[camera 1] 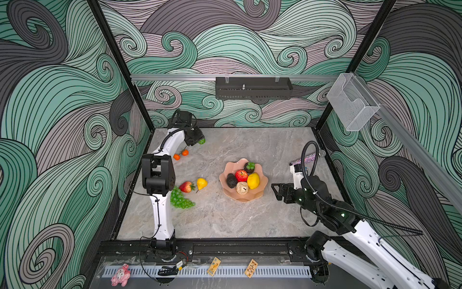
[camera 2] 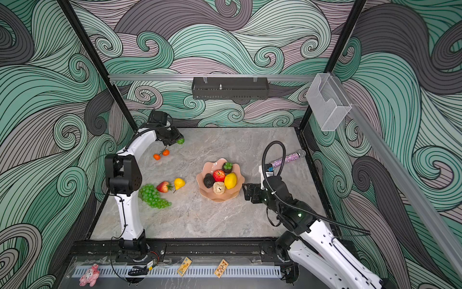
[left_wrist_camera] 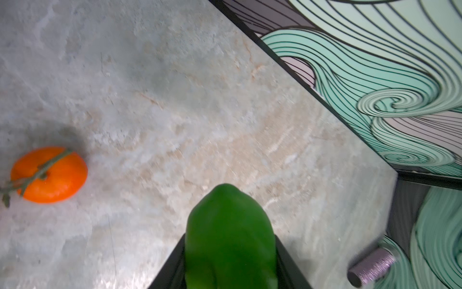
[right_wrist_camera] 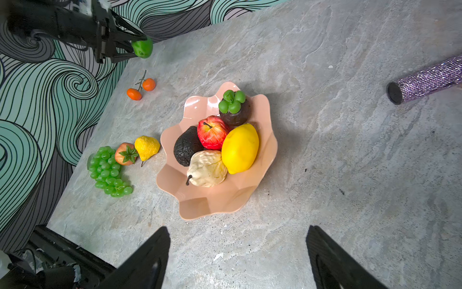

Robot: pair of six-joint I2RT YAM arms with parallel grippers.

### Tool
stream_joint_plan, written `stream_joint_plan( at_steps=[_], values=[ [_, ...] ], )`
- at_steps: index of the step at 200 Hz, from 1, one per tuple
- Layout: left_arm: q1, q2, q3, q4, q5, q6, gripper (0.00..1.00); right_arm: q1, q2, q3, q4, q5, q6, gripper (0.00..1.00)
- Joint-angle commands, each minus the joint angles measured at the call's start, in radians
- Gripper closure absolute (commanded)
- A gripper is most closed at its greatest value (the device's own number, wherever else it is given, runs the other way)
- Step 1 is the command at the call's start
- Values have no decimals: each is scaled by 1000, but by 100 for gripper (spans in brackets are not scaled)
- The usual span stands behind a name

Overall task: Place and organize the fake fruits in the fruit bowl
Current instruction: 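Grasp the green lime with the left gripper and lift it toward the bowl, then carry the lime to the right gripper while the right gripper closes on it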

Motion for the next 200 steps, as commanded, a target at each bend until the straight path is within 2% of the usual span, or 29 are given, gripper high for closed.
stream_joint_plan(
  at_steps=[1,20,53,80,110,156,200],
  values=[
    [-8,-149,-200,213,88,-175,58,-5,12,-4,58,-37,32,14],
    [-16,-283,-358,294,94,-239,58,-4,21,-32,118,-55,54,14],
    [-58,-532,-670,503,105,-419,58,-2,95,-31,187,-103,72,14],
    [-146,-680,-802,535,82,-499,58,-1,173,-19,255,-142,64,16],
    [-252,-766,-943,621,77,-626,58,15,245,-14,354,-155,66,16],
    [-426,-829,-1035,685,7,-735,58,68,338,21,434,-172,76,16],
    [-520,-839,-1044,684,-50,-776,57,161,384,4,557,-122,36,18]
  ],
)
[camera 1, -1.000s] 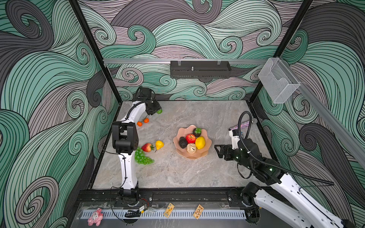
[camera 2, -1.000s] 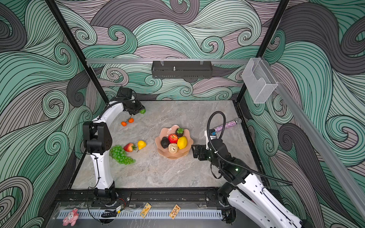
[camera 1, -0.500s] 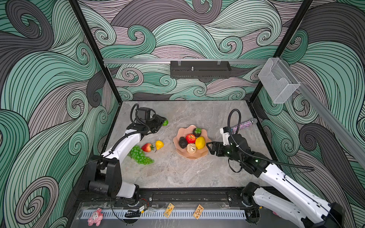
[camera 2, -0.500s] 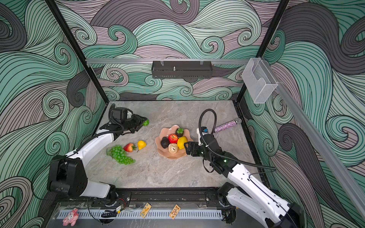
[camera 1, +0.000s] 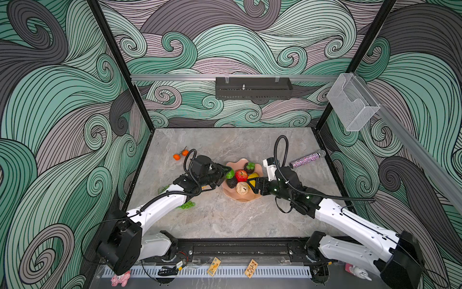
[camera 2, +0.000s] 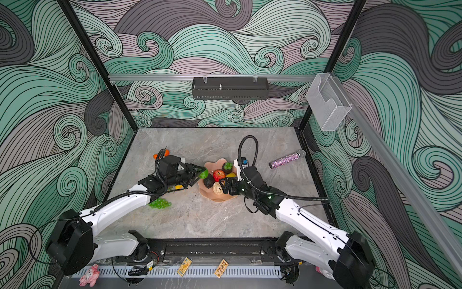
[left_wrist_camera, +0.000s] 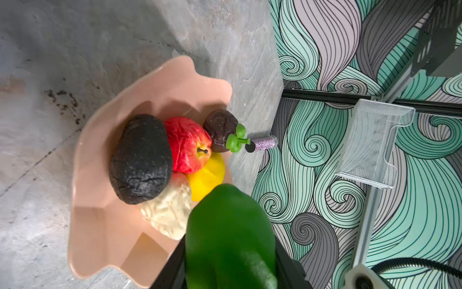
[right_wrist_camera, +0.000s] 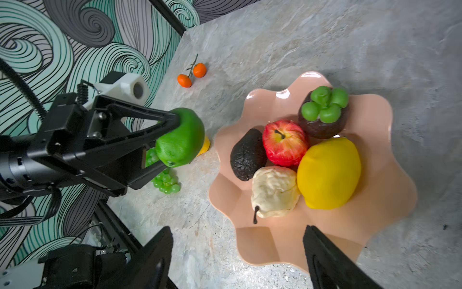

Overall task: Place and organize the fake fruits in the fruit bowl
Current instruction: 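Carry the lime to the right gripper while the right gripper closes on it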

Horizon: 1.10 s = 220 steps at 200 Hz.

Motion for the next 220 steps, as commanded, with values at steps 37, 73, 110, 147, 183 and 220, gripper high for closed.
stream_joint_plan(
  at_steps=[37,73,110,147,183,220],
  values=[
    [-85,13,22,60,-61,-72,57,91,47,-17,197,73,-40,20],
    [-122,32,39,72,-48,-80,57,104,74,-30,231,115,-39,24],
    [-150,26,43,66,-53,-85,57,106,108,-30,249,134,-43,29],
    [-160,28,45,72,-53,-90,57,116,123,-35,274,141,-33,33],
    [-168,40,58,86,-37,-92,56,130,138,-35,277,174,-46,37],
    [-193,43,85,71,-42,-78,56,140,151,-38,297,212,-64,42]
  ],
)
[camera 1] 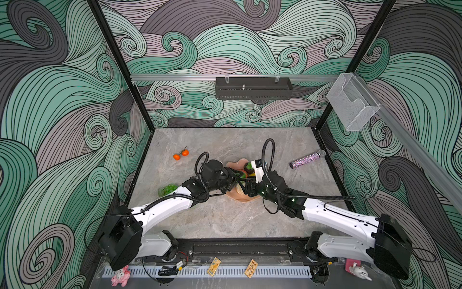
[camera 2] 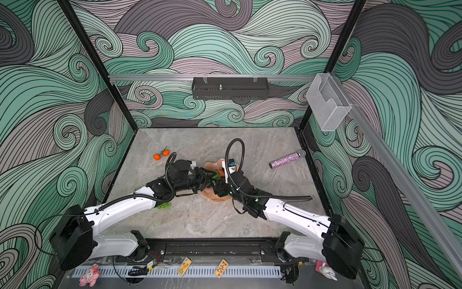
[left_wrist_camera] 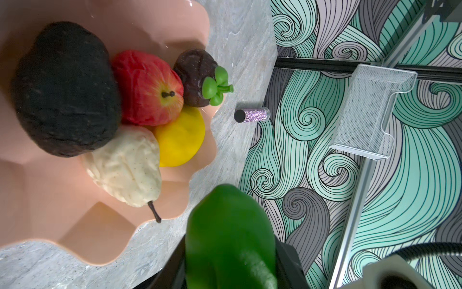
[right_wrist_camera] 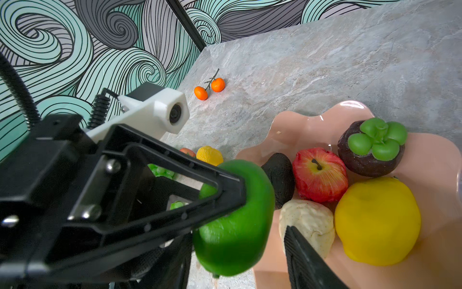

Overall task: Place and organize the fake fruits in the fruit bowl
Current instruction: 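Carry the lime to the right gripper while the right gripper closes on it, then lower the lime into the bowl with the right gripper while left withdraws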

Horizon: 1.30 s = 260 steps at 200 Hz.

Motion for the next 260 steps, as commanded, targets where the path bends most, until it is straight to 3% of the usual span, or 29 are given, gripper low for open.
stream_joint_plan(
  at_steps=[1,82,121,168,216,260],
  values=[
    [-18,6,56,13,-5,8,56,7,16,-10,37,51,-21,42],
    [-31,2,59,24,-4,27,54,15,-1,-5,0,109,-24,68],
    [-31,-1,61,14,-6,48,48,16,-14,-2,-28,120,-19,71],
    [-31,-20,67,-20,-19,106,31,13,-53,-1,-94,169,-11,70],
    [-18,-107,41,-81,-105,250,20,-33,-93,21,-230,100,-29,70],
    [40,-257,10,-297,-274,506,13,-58,-115,38,-355,40,-88,71]
  ],
)
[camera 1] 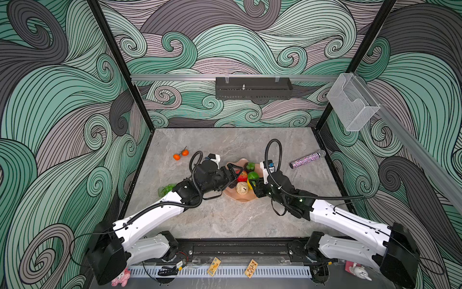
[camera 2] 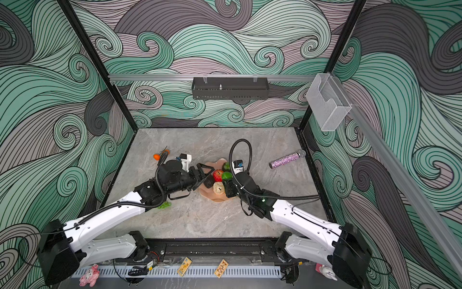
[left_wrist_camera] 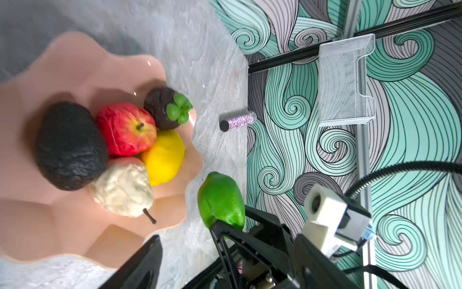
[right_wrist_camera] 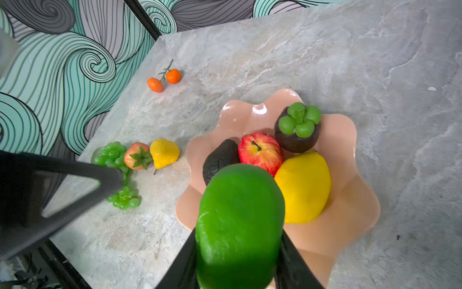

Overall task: Place and organize the fake fruits in the fruit bowl
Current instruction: 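Lower the lime into the bowl with the right gripper while left withdraws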

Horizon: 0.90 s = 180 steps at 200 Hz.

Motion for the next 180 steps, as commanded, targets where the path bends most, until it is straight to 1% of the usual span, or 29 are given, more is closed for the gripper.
stream_joint_plan(
  at_steps=[1,17,30,55,71,92,180],
  values=[
    [45,-77,-7,-178,-144,197,13,-6,-17,36,-106,-43,-49,71],
    [93,-126,-24,-242,-185,273,13,-12,-13,45,-155,-63,-68,71],
    [141,-160,-43,-280,-208,312,13,-19,-4,59,-204,-82,-79,71],
    [235,-216,-83,-317,-203,366,12,-57,25,75,-271,-156,-82,71],
    [271,-238,-100,-322,-199,400,12,-92,55,86,-286,-219,-80,71],
    [297,-253,-115,-326,-197,437,12,-114,112,121,-329,-258,-88,72],
    [355,-298,-172,-330,-200,485,12,-122,272,211,-394,-284,-86,72]
  ],
)
